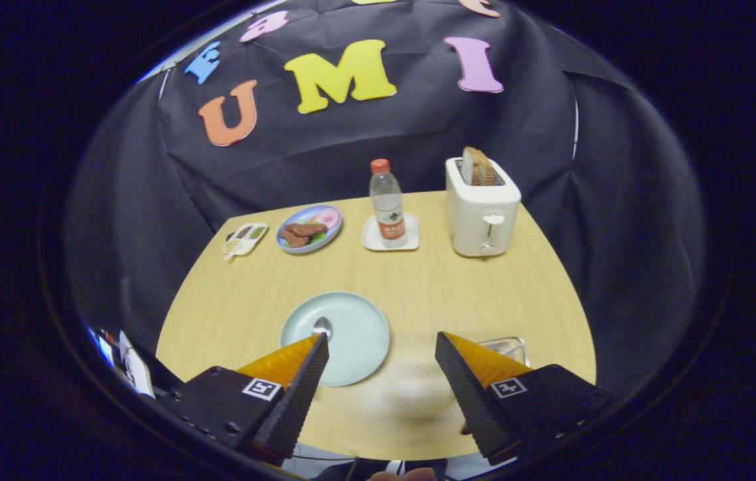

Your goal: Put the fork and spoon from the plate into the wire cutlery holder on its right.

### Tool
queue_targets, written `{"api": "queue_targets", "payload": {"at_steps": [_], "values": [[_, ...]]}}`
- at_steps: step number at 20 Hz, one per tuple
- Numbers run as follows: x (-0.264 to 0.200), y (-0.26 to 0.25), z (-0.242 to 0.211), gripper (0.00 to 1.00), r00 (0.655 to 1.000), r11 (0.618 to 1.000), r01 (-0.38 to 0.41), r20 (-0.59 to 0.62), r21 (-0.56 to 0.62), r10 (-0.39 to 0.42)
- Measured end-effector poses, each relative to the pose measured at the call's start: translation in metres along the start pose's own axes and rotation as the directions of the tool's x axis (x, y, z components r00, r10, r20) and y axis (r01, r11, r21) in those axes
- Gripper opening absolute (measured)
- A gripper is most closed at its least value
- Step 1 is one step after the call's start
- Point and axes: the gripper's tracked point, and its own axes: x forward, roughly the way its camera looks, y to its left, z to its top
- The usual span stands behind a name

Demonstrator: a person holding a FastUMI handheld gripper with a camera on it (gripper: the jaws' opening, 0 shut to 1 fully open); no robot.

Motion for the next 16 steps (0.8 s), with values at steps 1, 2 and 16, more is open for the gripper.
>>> {"api": "queue_targets", "payload": {"at_steps": [1, 2, 16], "values": [[0.008, 0.016, -0.008, 0.97, 1.000, 1.000, -0.010, 0.006, -0.002, 0.010], [0.013, 0.029, -0.020, 0.97, 1.000, 1.000, -0.013, 0.003, -0.008, 0.013], [0.126, 0.087, -0.099, 0.95, 0.997, 0.987, 0.070, -0.009, -0.144, -0.072]]}}
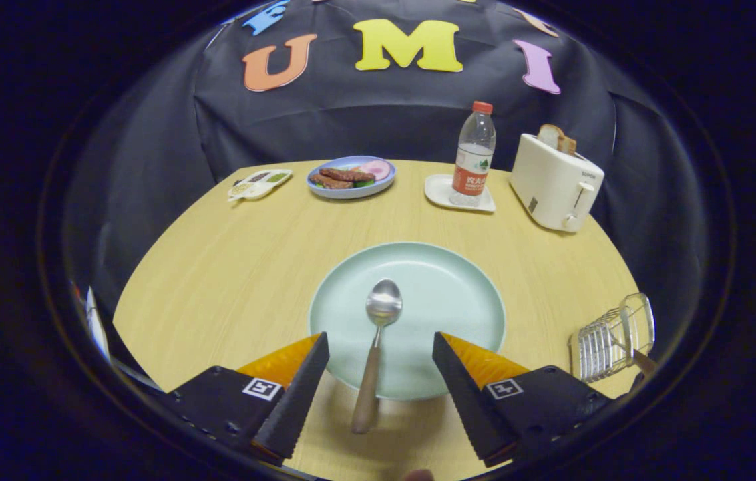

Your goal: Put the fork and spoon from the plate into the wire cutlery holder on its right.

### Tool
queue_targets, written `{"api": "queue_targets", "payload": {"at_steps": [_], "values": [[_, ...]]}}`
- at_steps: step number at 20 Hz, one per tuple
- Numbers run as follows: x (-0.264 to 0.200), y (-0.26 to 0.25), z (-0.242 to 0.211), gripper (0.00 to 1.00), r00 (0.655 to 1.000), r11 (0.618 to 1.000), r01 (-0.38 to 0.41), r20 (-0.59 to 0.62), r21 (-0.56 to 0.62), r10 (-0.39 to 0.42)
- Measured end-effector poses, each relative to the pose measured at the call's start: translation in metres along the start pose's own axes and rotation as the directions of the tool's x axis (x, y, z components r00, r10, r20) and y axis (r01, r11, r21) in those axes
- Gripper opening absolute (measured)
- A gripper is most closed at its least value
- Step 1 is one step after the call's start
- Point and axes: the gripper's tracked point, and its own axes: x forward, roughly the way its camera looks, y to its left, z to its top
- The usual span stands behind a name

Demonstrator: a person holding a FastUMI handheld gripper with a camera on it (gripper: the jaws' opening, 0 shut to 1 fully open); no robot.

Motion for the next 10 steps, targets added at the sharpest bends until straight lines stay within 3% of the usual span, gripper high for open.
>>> {"api": "queue_targets", "payload": {"at_steps": [1, 5, 9, 10], "values": [[0.003, 0.001, -0.003, 0.93, 1.000, 1.000, 0.005, -0.006, -0.002, -0.005], [0.019, 0.006, -0.019, 0.65, 0.999, 1.000, 0.008, -0.050, 0.022, -0.007], [0.023, 0.003, -0.019, 0.48, 0.998, 0.999, 0.030, -0.064, 0.032, -0.028], [0.027, 0.000, -0.020, 0.29, 0.997, 0.999, 0.045, -0.067, 0.031, -0.043]]}}
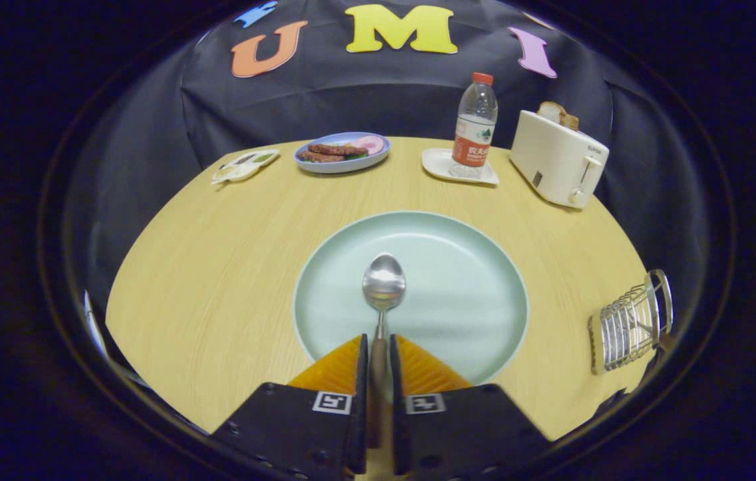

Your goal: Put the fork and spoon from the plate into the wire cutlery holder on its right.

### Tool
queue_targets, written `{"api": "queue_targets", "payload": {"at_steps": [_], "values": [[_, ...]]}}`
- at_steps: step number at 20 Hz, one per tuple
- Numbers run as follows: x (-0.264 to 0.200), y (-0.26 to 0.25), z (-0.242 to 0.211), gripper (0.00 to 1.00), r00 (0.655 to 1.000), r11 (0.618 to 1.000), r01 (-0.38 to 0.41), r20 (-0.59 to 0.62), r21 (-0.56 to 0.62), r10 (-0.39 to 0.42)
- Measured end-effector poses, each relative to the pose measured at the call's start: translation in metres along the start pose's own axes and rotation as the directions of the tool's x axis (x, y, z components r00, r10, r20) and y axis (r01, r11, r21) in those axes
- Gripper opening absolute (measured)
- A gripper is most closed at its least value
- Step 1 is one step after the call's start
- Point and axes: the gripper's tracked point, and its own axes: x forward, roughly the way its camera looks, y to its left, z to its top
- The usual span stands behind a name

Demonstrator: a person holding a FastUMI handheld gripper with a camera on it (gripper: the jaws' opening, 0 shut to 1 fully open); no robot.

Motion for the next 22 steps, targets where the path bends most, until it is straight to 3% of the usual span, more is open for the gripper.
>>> {"api": "queue_targets", "payload": {"at_steps": [1, 3, 4, 14, 22], "values": [[0.001, -0.001, -0.001, 0.11, 1.000, 1.000, 0.001, -0.006, 0.008, -0.001], [0.000, -0.001, 0.000, 0.10, 1.000, 1.000, 0.001, -0.019, 0.018, -0.001], [0.000, -0.003, -0.002, 0.02, 0.999, 1.000, 0.005, -0.036, 0.018, -0.004], [-0.050, -0.032, 0.036, 0.01, 0.990, 0.996, -0.046, -0.130, 0.079, 0.056], [-0.137, -0.114, 0.072, 0.01, 0.965, 0.995, -0.053, -0.250, 0.086, 0.073]]}}
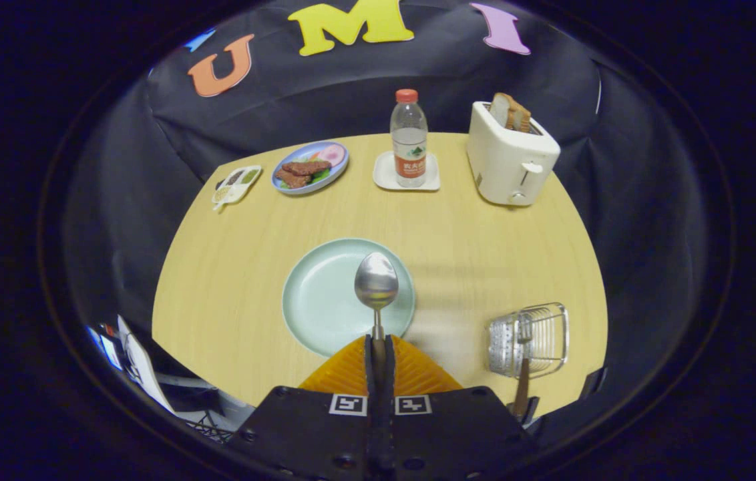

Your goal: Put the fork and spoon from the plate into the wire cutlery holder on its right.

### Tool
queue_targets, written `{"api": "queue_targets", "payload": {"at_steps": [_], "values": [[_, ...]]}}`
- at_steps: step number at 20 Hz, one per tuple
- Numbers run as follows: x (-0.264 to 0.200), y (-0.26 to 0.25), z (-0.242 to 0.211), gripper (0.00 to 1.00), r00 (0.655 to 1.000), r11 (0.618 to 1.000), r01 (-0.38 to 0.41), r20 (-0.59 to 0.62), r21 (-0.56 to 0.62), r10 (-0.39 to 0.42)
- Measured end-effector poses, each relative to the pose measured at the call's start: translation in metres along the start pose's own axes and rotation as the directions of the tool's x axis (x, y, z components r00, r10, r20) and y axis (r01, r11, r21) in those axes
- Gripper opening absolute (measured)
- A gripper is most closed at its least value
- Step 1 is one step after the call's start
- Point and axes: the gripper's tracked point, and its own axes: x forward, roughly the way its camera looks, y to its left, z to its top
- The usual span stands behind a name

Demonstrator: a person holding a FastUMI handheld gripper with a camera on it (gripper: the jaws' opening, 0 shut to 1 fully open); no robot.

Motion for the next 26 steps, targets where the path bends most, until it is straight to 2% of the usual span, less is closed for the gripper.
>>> {"api": "queue_targets", "payload": {"at_steps": [5, 7, 10, 16, 21, 26], "values": [[-0.049, -0.063, -0.003, 0.01, 0.994, 0.999, 0.020, -0.110, 0.042, -0.015], [-0.060, -0.083, -0.007, 0.00, 0.990, 0.997, 0.023, -0.142, 0.074, -0.013], [-0.071, -0.113, -0.026, 0.00, 0.984, 0.997, 0.058, -0.174, 0.056, -0.047], [-0.063, -0.155, -0.053, 0.01, 0.961, 0.990, 0.089, -0.272, 0.108, -0.057], [-0.046, -0.161, -0.060, 0.01, 0.946, 0.988, 0.075, -0.324, 0.132, -0.028], [-0.018, -0.164, -0.048, 0.01, 0.935, 0.983, 0.064, -0.354, 0.170, 0.000]]}}
